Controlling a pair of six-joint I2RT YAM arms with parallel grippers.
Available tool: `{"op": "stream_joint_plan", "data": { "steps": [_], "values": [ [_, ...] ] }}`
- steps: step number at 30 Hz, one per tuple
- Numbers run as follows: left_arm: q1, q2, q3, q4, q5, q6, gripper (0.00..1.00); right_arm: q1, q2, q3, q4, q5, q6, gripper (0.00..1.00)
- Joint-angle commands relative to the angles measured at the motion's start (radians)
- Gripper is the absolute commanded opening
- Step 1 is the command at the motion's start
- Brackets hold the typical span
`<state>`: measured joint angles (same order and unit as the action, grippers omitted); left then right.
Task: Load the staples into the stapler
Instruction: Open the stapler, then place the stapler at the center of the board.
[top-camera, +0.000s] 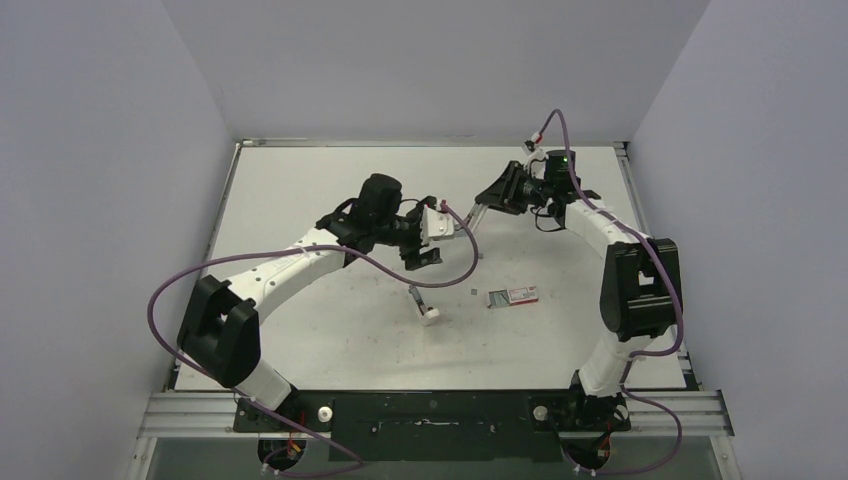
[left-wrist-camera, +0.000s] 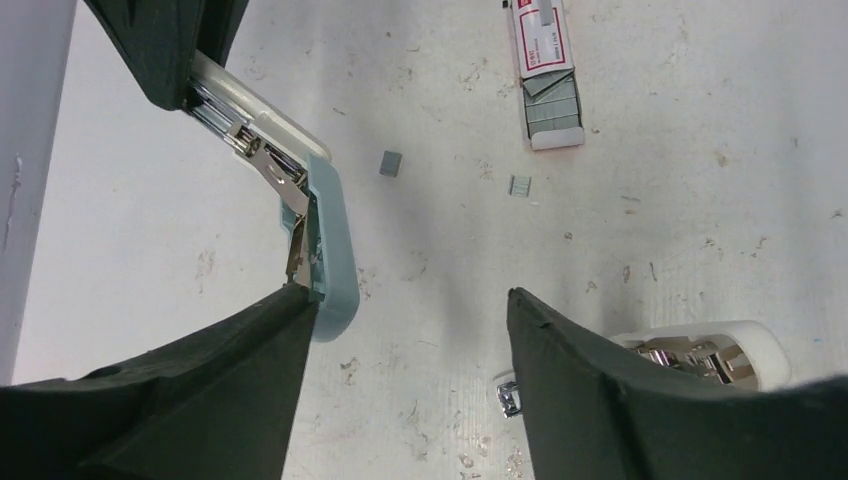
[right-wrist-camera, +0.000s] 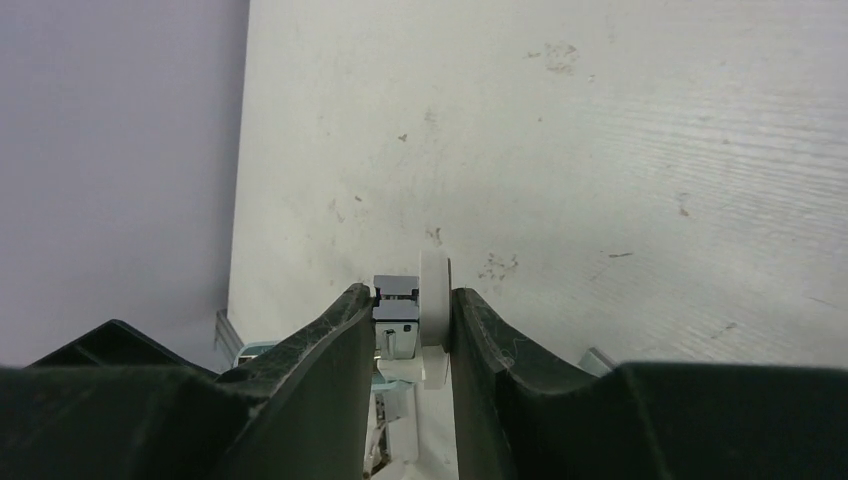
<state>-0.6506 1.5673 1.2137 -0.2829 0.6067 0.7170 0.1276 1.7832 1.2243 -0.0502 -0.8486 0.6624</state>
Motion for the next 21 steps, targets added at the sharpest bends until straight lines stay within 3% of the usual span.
{"op": "stream_joint_plan", "data": {
  "steps": [1, 8, 13, 21],
  "values": [
    [0.003, -0.01, 0.047, 0.032, -0.019, -0.137, 0.74, 0.008, -0.042, 0.083, -0.022, 0.111, -0.074, 0.05],
    [0.014, -0.004, 0.054, 0.168, -0.126, -0.344, 0.91, 0.037, -0.042, 0.108, -0.027, 0.137, -0.095, 0.05],
    [0.079, -0.009, 0.048, 0.259, -0.17, -0.549, 0.95, 0.039, -0.046, 0.1, 0.013, 0.137, -0.077, 0.05],
    [0.107, -0.011, 0.035, 0.25, -0.161, -0.736, 0.97, 0.045, -0.047, 0.088, 0.079, 0.128, -0.043, 0.05]
  ]
}}
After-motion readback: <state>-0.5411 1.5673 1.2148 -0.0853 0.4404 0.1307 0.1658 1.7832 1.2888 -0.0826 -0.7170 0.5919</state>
